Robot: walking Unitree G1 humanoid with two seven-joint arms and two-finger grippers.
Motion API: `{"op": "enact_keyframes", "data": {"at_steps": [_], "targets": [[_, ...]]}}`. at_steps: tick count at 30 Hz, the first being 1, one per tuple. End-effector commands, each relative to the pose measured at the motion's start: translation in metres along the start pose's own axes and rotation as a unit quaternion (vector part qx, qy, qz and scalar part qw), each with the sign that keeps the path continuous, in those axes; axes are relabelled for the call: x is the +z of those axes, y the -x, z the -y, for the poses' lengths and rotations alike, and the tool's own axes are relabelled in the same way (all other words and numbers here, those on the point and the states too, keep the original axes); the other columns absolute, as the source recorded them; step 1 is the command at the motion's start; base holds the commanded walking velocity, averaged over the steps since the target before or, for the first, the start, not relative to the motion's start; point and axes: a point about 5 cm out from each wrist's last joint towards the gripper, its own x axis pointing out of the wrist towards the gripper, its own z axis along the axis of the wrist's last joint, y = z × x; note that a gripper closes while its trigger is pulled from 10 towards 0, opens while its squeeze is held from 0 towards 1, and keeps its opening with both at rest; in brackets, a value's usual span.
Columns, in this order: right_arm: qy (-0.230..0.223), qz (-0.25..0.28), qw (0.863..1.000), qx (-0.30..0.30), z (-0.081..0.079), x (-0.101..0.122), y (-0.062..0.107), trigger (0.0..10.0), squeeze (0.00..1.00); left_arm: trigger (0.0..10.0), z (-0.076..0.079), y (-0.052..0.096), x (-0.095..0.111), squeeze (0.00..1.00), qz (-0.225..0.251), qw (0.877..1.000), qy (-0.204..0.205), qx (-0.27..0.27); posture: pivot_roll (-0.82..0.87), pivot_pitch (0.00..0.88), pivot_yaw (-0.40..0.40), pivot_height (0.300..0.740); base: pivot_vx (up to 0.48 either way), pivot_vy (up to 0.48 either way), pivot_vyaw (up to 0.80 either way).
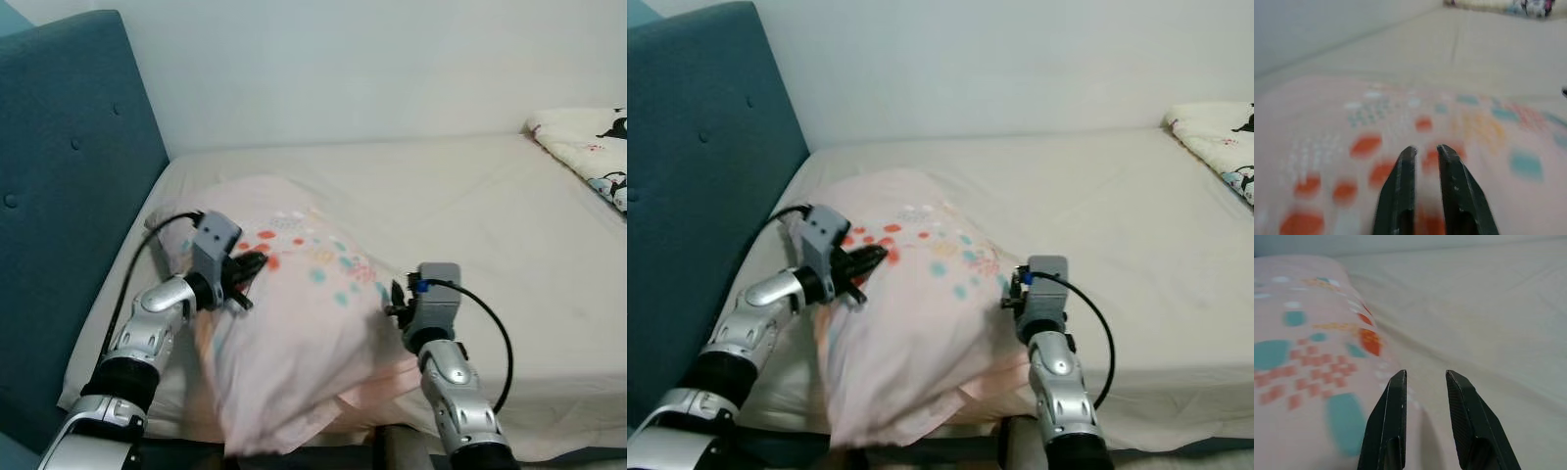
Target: Clean up the room
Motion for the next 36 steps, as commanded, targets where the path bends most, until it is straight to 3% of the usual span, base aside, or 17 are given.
{"op": "enact_keyframes", "data": {"at_steps": [1,3,10,12,14,17,18,20,21,22,24,25,27,32,33,34,36], "targets": [[-0.008,-0.014,1.0,-0.001,-0.002,-0.004,-0.002,10.0,0.0,10.0,-0.016,0.008,-0.001,1.0,-0.014,0.999,0.02,0.033,-0.03,0.003,0.016,0.566,0.0,0.0,0.0],[-0.008,-0.02,1.0,-0.003,-0.003,-0.006,-0.003,10.0,0.0,10.0,-0.027,0.015,-0.001,1.0,-0.023,0.997,0.04,0.067,-0.03,0.006,0.017,0.566,0.0,0.0,0.0],[-0.008,-0.022,1.0,0.005,-0.008,-0.006,-0.005,10.0,0.0,10.0,-0.042,0.022,-0.005,1.0,-0.055,0.992,0.036,0.109,-0.03,0.012,0.018,0.566,0.0,0.0,0.0],[-0.009,-0.013,0.999,0.032,-0.015,-0.002,-0.007,10.0,0.0,10.0,-0.051,0.029,-0.01,1.0,-0.083,0.988,0.028,0.131,-0.03,0.017,0.02,0.566,0.0,0.0,0.0],[-0.015,0.025,0.992,0.126,-0.038,0.013,-0.006,10.0,0.0,10.0,-0.069,0.046,-0.029,1.0,-0.142,0.969,0.05,0.195,-0.03,0.021,0.022,0.566,0.0,0.0,0.0],[-0.018,0.037,0.987,0.156,-0.045,0.017,-0.006,10.0,0.0,10.0,-0.071,0.053,-0.038,1.0,-0.16,0.961,0.074,0.212,-0.03,0.026,0.024,0.566,0.0,0.0,0.0],[-0.02,0.042,0.983,0.175,-0.048,0.019,-0.007,10.0,0.0,10.0,-0.069,0.061,-0.054,1.0,-0.176,0.951,0.119,0.225,-0.04,0.03,0.025,0.566,0.0,0.0,0.0],[-0.022,0.042,0.982,0.182,-0.048,0.02,-0.008,10.0,0.0,10.0,-0.066,0.066,-0.064,1.0,-0.185,0.943,0.149,0.231,-0.04,0.03,0.025,0.566,0.0,0.0,0.0],[-0.021,0.04,0.982,0.182,-0.047,0.02,-0.012,10.0,0.0,10.0,-0.061,0.071,-0.074,1.0,-0.177,0.931,0.208,0.241,-0.04,0.039,0.029,0.566,0.0,0.0,0.0],[-0.021,0.04,0.982,0.182,-0.047,0.02,-0.012,10.0,0.0,10.0,-0.061,0.071,-0.074,1.0,-0.177,0.931,0.208,0.241,-0.04,0.039,0.029,0.566,0.0,0.0,0.0],[-0.022,0.028,0.984,0.173,-0.041,0.02,-0.019,10.0,0.0,10.0,-0.054,0.076,-0.088,1.0,-0.145,0.901,0.317,0.257,-0.05,0.049,0.026,0.566,0.0,0.0,0.0],[-0.022,0.028,0.984,0.173,-0.041,0.02,-0.019,10.0,0.0,10.0,-0.054,0.076,-0.088,1.0,-0.145,0.901,0.317,0.257,-0.05,0.049,0.026,0.566,0.0,0.0,0.0],[-0.005,0.004,0.986,0.164,-0.035,0.016,-0.025,10.0,0.0,10.0,-0.045,0.078,-0.098,1.0,-0.111,0.87,0.409,0.254,-0.05,0.057,0.023,0.566,0.0,0.0,0.0],[0.008,-0.01,0.987,0.162,-0.032,0.013,-0.027,10.0,0.0,10.0,-0.041,0.08,-0.102,1.0,-0.088,0.848,0.46,0.247,-0.06,0.066,0.02,0.566,0.0,0.0,0.0],[0.017,-0.024,0.986,0.164,-0.03,0.009,-0.027,10.0,0.0,10.0,-0.04,0.081,-0.103,1.0,-0.064,0.828,0.498,0.247,-0.06,0.075,0.015,0.566,0.0,0.0,0.0],[0.023,-0.041,0.985,0.167,-0.028,0.003,-0.026,10.0,0.0,10.0,-0.042,0.083,-0.101,1.0,-0.008,0.796,0.554,0.243,-0.07,0.089,0.006,0.566,0.0,0.0,0.0],[0.023,-0.041,0.985,0.167,-0.028,0.003,-0.026,10.0,0.0,10.0,-0.042,0.083,-0.101,1.0,-0.008,0.796,0.554,0.243,-0.07,0.089,0.006,0.566,0.0,0.0,0.0]]}}
